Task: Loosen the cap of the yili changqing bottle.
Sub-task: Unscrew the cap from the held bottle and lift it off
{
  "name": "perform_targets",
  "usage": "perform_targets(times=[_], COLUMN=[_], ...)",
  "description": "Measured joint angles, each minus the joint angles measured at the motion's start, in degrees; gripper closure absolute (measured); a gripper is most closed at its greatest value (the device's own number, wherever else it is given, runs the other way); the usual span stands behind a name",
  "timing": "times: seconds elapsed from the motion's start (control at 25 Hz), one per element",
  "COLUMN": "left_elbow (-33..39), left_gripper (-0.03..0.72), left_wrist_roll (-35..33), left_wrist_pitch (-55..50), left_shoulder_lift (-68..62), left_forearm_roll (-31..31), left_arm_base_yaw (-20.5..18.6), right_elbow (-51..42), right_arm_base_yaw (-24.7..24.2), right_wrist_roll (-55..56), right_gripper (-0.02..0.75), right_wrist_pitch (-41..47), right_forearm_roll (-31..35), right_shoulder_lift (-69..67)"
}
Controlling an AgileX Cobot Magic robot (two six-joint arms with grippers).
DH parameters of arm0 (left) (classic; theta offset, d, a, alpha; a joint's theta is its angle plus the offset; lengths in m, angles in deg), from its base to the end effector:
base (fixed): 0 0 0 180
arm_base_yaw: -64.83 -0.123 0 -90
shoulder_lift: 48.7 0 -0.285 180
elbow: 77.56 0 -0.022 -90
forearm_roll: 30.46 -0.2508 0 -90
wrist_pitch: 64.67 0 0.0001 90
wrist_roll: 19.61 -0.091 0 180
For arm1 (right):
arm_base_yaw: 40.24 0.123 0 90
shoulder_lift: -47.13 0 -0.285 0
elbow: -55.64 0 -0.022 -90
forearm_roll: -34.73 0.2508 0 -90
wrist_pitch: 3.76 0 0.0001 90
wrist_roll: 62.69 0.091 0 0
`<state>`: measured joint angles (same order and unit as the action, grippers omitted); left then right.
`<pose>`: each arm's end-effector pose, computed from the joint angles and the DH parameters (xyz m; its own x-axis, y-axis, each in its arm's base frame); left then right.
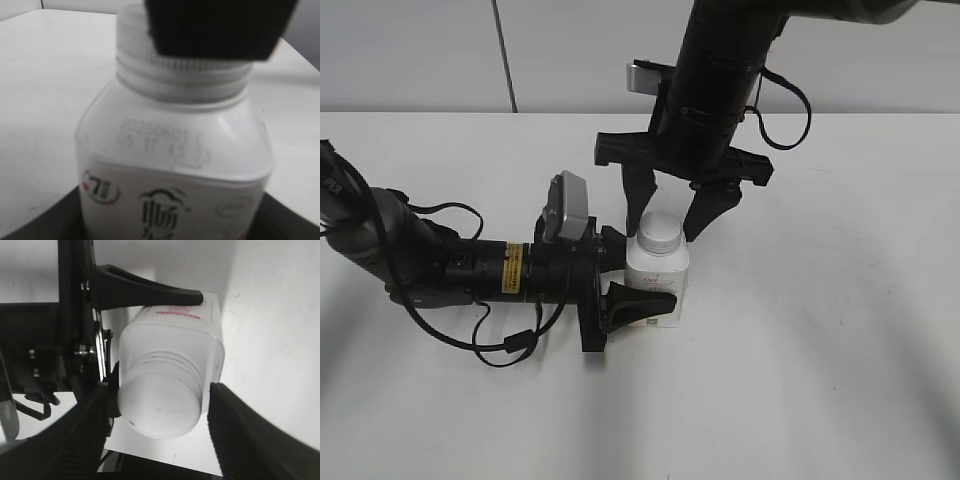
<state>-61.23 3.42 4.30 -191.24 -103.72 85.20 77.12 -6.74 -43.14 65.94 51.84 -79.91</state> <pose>0.3202 -0.2056 0.0486 -0.0496 0.2356 -0.9706 0.9977 0.0557 -0.0375 0.3427 0.2570 0.2174 -0.9875 -0.1547 0.0309 -0.1393 0.9469 0.2898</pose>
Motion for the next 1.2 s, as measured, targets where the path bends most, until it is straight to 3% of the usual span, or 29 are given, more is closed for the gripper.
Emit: perform_targets(times=[0.24,0.8,1.2], left_elbow=[0.00,0.00,0.00], left_gripper=[0.256,0.256,0.256], left_wrist_roll=[0.00,-0.06,-0.06], left_wrist_pitch=[0.00,0.00,0.00], left_shoulder_lift=[0.00,0.00,0.00], left_forearm_roll=[0.00,0.07,0.08], left_arm_base_yaw=[0.00,0.00,0.00], right_elbow=[0.00,0.00,0.00], right_arm_base_yaw=[0.00,0.00,0.00], right_wrist_roll=[0.00,0.00,-4.76], right_gripper=[0.247,0.344,0.349], right_wrist_pitch=[0.00,-0.16,-0.69], right_forearm_roll=[-0.97,-0.99,-0.99], right_shoulder_lift=[0.00,0.00,0.00])
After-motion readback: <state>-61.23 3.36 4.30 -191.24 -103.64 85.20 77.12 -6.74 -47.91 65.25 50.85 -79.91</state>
